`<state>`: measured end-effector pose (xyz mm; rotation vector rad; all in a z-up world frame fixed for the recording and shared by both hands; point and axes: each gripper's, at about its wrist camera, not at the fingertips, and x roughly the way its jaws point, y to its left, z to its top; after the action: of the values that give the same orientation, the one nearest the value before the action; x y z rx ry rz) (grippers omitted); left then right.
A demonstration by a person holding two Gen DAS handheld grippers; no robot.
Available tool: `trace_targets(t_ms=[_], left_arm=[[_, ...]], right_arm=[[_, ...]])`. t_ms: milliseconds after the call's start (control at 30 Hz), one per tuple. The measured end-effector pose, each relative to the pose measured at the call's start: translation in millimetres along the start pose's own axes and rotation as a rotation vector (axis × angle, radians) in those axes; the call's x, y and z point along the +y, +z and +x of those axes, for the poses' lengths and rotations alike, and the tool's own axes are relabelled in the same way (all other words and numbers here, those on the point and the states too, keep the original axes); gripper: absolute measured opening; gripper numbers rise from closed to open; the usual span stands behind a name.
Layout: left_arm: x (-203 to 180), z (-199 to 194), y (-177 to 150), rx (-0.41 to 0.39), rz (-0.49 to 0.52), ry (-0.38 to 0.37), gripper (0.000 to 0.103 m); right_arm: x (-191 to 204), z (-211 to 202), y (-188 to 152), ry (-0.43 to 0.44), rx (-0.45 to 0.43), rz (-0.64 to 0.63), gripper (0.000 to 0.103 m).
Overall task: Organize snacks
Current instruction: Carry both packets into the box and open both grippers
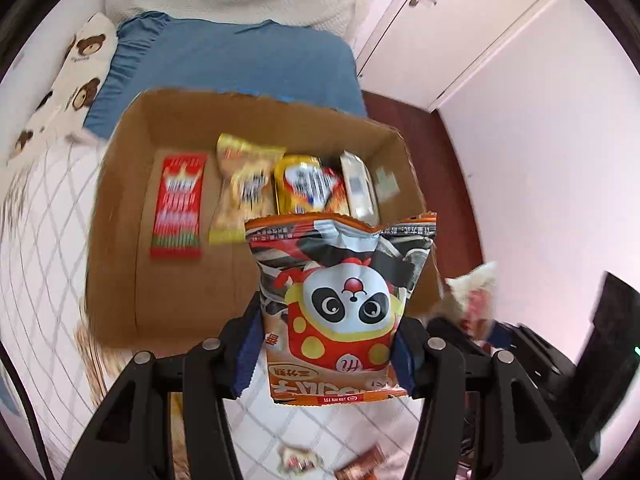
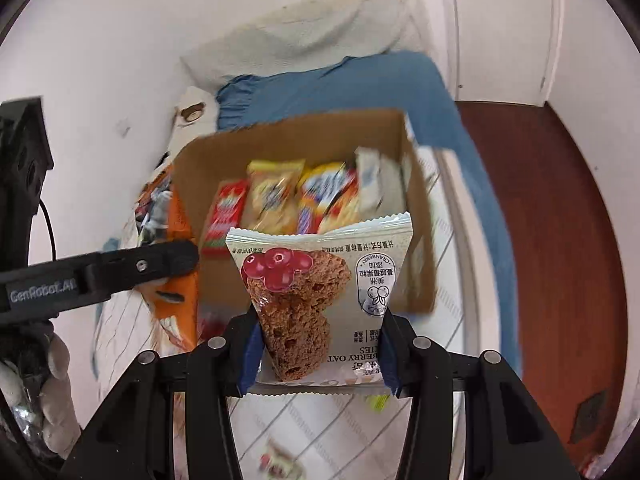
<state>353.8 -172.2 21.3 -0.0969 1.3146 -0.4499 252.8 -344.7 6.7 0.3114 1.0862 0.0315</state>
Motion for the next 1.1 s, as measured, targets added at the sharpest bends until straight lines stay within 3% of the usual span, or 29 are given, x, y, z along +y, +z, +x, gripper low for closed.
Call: trace_targets(t_ms=[133,433,533,600,667,900,1100], left_arm=[[-1.1,53.7,42.7,0.089,-0.038,0.005,0.053],[3.2,119.8,53.9,0.229,-0.077,0.048,0.053],[5.2,131.7,49.3,0.266,-0.068,0.074,0.055],[6.5,137.1,46.8,0.262,-0.042,0.123,0.078],[7.2,140.7,44.2,0.269,-0.019,0.147,0.093],[11.8,123.4,33.8,0.202,-0.024,0.135,0.093],[25.9,87.0,25.1,0.092,-0.048,0.176,0.093]], right_arm=[[-8.5,29.5,33.9,-0.014,0.033,0.029,0.051],[-17.3,91.1,42.3,-0.057,0.142,0.007,0.051],[-21.6,111.0,37.5,-0.054,0.195,0.01,0.065],[-24.5,121.1,35.3,-0.061,0.232,0.015,0.087],[-24.3,122.1,29.6,-0.051,0.247,0.022,0.09],[-8.1,125.1,25.7,-0.085,0.246,-0.011,0.094],[-7.1,105.5,24.7,-0.11,0.215,-0.003,0.094]])
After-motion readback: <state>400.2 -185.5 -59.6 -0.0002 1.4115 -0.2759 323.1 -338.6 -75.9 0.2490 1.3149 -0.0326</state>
